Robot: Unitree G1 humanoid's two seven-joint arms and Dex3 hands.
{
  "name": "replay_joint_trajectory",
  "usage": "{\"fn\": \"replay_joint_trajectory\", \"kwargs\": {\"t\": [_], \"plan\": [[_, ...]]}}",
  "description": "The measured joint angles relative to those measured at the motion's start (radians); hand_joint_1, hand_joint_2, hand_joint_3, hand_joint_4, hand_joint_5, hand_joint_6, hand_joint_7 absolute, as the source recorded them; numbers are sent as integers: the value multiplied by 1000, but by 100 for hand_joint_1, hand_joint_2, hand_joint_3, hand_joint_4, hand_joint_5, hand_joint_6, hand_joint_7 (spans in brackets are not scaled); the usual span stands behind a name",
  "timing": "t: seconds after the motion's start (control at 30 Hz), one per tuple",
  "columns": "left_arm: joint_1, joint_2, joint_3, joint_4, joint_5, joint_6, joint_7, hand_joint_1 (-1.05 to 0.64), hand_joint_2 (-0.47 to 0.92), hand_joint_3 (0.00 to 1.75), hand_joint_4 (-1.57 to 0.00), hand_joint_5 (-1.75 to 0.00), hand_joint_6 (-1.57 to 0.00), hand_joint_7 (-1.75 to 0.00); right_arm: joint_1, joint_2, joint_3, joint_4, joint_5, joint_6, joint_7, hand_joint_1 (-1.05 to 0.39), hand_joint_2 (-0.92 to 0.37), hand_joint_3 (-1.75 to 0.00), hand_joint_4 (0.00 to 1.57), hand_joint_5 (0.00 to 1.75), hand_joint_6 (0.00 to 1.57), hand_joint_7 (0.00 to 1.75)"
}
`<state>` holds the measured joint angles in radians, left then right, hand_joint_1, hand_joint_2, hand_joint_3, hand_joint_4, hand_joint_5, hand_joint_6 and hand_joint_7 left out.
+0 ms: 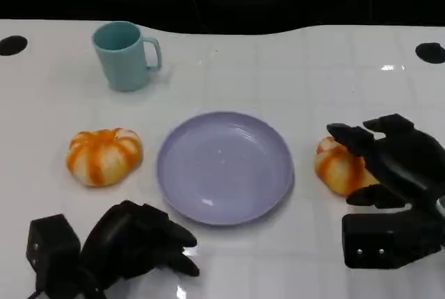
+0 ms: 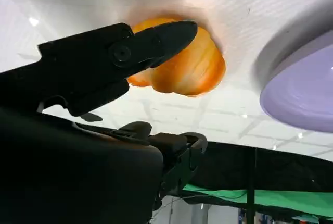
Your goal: Grasp the bread from the table and place it into the plate.
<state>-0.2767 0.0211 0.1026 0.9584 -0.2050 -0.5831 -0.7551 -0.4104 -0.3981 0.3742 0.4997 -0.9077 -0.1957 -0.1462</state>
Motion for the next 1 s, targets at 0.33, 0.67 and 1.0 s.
{"fn": "replay_joint_trajectory", "kwargs": {"t": [0.33, 0.67, 1.0], "plan": [[8, -2, 3, -25, 1, 6, -1, -105, 79, 0, -156, -25, -155, 0, -110, 47, 67, 231, 11, 24, -32, -68, -85, 0, 11, 31, 24, 1], [26, -3, 2, -64, -5, 26, -1, -105, 78, 0, -156, -25, -155, 0, -178, 88, 100, 383, 53, 12, -86, -56, -90, -1, 31, 28, 37, 4], [34, -4, -1, -75, -16, 44, -1, -105, 79, 1, -156, -25, -155, 0, -199, 96, 110, 454, 97, -54, -198, -20, -92, -18, 83, 104, 101, 20]]}}
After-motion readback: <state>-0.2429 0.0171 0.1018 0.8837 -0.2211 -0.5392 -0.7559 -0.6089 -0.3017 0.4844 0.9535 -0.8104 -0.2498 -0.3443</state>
